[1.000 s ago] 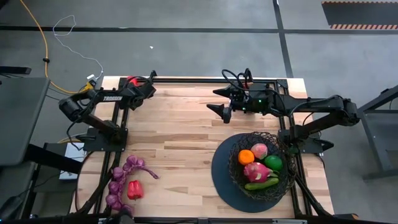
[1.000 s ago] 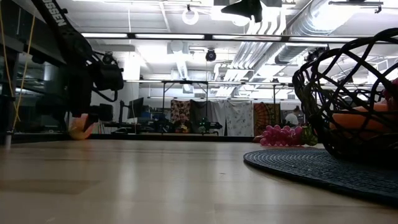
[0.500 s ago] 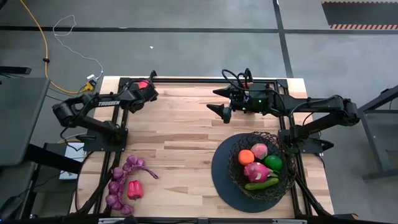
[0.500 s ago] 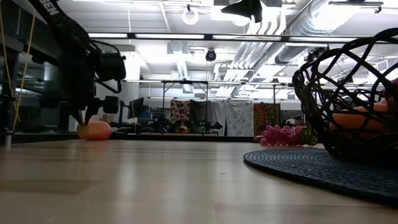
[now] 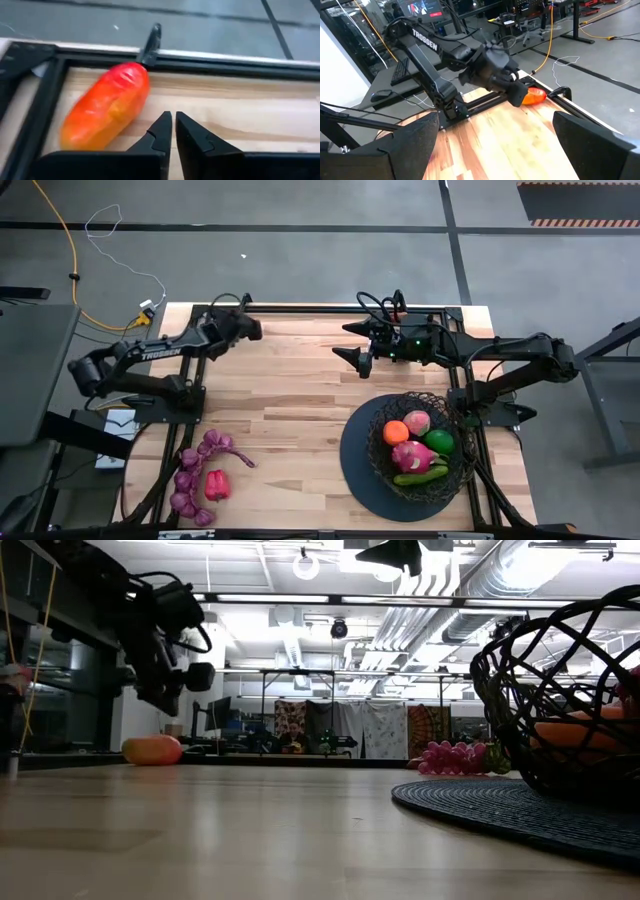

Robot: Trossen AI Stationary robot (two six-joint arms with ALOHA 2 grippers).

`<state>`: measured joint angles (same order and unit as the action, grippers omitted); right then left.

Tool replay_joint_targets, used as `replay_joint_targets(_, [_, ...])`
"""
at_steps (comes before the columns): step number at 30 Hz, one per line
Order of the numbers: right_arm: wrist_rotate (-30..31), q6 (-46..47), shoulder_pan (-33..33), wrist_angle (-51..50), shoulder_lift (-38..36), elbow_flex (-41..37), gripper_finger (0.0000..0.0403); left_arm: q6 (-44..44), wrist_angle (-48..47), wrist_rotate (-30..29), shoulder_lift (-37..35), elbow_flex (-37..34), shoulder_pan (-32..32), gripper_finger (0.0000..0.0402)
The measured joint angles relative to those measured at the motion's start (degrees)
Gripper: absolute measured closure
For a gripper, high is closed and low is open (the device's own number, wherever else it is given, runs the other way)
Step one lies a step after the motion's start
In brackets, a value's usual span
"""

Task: Build produce basket
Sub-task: Put the orange mango into the basket

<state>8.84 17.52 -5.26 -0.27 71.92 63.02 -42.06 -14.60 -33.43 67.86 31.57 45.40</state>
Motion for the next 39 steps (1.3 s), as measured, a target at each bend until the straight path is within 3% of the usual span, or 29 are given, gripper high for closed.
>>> replay_joint_targets(3, [0.00,-0.62,0.00,-0.41,0.00,0.00,0.0022,2.13,-0.11,7.01,0.62,0.02,4.50,0.0360])
replay_joint_targets(6, [0.02,-1.07,0.00,-0.79,0.00,0.00,0.0022,4.44,-1.80,9.79,0.70,1.03,5.76,0.0322])
replay_joint_targets(16, [0.02,-2.59,0.00,-3.51,0.00,0.00,0.0022,18.90,-13.93,11.28,0.72,11.31,5.44,0.0155])
replay_joint_targets(22, [-0.07,-3.26,0.00,-6.02,0.00,-0.02,0.0022,26.02,-22.69,9.86,1.61,18.44,4.65,0.0084])
replay_joint_targets(29, [-0.43,-4.11,0.00,-7.82,0.00,-0.02,0.0022,22.24,-34.93,8.31,12.40,29.49,3.59,0.0052])
replay_joint_targets(33, [-1.16,-4.09,0.00,-8.23,0.00,-0.02,0.0022,16.44,-42.01,7.25,21.60,37.39,5.81,0.0055])
replay_joint_targets(39, [-3.33,-3.99,0.00,-8.25,0.00,-0.02,0.0022,17.17,-53.11,8.41,35.27,46.89,10.27,0.0068])
